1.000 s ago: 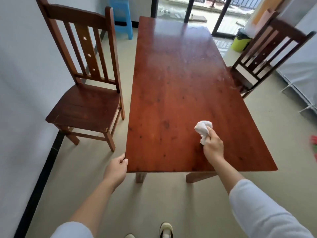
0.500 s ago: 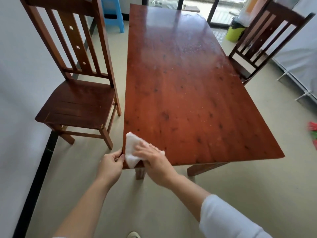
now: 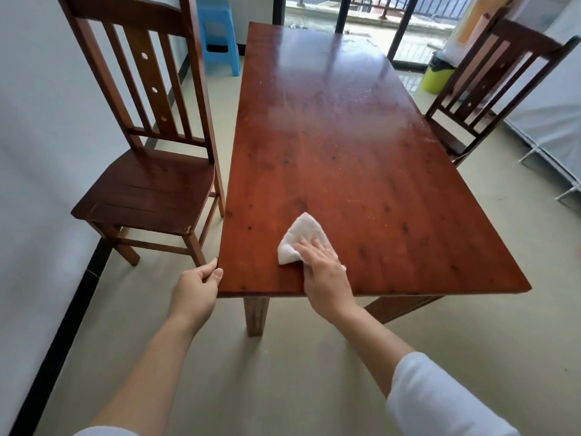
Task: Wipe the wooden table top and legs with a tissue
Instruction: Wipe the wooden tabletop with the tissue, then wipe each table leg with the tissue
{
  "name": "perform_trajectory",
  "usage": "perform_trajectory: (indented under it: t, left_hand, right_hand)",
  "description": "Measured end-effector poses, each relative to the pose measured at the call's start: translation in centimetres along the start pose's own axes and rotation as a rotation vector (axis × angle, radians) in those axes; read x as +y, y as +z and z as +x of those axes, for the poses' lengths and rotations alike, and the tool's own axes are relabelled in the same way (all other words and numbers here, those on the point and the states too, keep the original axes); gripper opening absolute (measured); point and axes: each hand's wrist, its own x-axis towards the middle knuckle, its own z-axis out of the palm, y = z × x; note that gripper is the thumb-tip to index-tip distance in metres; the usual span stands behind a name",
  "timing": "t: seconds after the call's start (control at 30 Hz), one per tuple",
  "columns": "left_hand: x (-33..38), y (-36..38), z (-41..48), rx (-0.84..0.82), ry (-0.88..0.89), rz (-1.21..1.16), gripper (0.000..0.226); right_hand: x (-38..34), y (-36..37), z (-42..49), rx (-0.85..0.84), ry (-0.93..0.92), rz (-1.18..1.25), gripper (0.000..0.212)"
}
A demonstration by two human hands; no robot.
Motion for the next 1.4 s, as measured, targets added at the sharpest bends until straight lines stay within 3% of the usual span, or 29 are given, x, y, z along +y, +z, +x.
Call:
perform_trajectory:
  t: [0.1, 0.23, 0.3, 0.4, 0.53, 0.63, 0.73, 0.93, 1.03, 1.1, 1.23, 1.4]
  left_hand:
    - [0.0, 0.0, -0.2, 0.016, 0.056, -0.063, 0.036]
    - [-0.6, -0.9, -0.5, -0.094, 0.040, -0.233, 0.036]
    - [-1.3, -1.3, -0.3, -0.156, 0.039, -0.329, 0.037]
    - [-3.0, -0.8, 0.2, -0.143, 0.112, -0.417, 0.039]
    - [-8.0, 2.9, 0.7, -0.108, 0.121, -0.415, 0.070]
    - [-11.0, 6.0, 1.9, -0.197, 0.108, -0.410, 0.064]
    - [-12.2, 7.6, 4.3, -0.174, 0.215, -0.354, 0.067]
    - [-15.0, 9.5, 7.5, -0.257, 0.347, -0.427, 0.053]
    - [-16.0, 10.2, 7.9, -0.283, 0.326, -0.477, 0.057]
    - [-16.0, 10.4, 7.7, -0.280, 0.325, -0.507, 0.045]
    - [-15.8, 10.6, 7.7, -0.256, 0.330, -0.480, 0.039]
    - [-16.2, 11.0, 8.4, -0.249, 0.336, -0.480, 0.053]
  right_hand:
    - [-3.5, 2.7, -3.1, -0.138, -0.331, 0.124, 0.039]
    - [-3.1, 4.3, -7.8, -0.275, -0.510, 0.297, 0.041]
    - [-0.7, 5.8, -9.2, -0.282, -0.406, 0.371, 0.040]
    - [3.3, 8.2, -8.9, -0.184, -0.023, 0.505, 0.042]
    - [6.7, 10.7, -7.0, 0.046, 0.261, 0.725, 0.037]
    - [7.7, 12.8, -6.5, 0.208, 0.221, 0.772, 0.025]
    - [7.9, 14.6, -6.5, 0.323, -0.017, 0.768, 0.028]
    - [7.1, 16.2, -5.3, 0.568, -0.531, 0.512, 0.030]
    - [7.4, 16.9, -3.4, 0.670, -0.783, 0.247, 0.034]
    - [7.8, 17.2, -2.1, 0.644, -0.898, 0.031, 0.035]
    - [9.5, 17.8, 0.3, 0.593, -0.995, -0.452, 0.037]
    - [11.9, 20.2, 0.7, 0.573, -1.017, -0.563, 0.040]
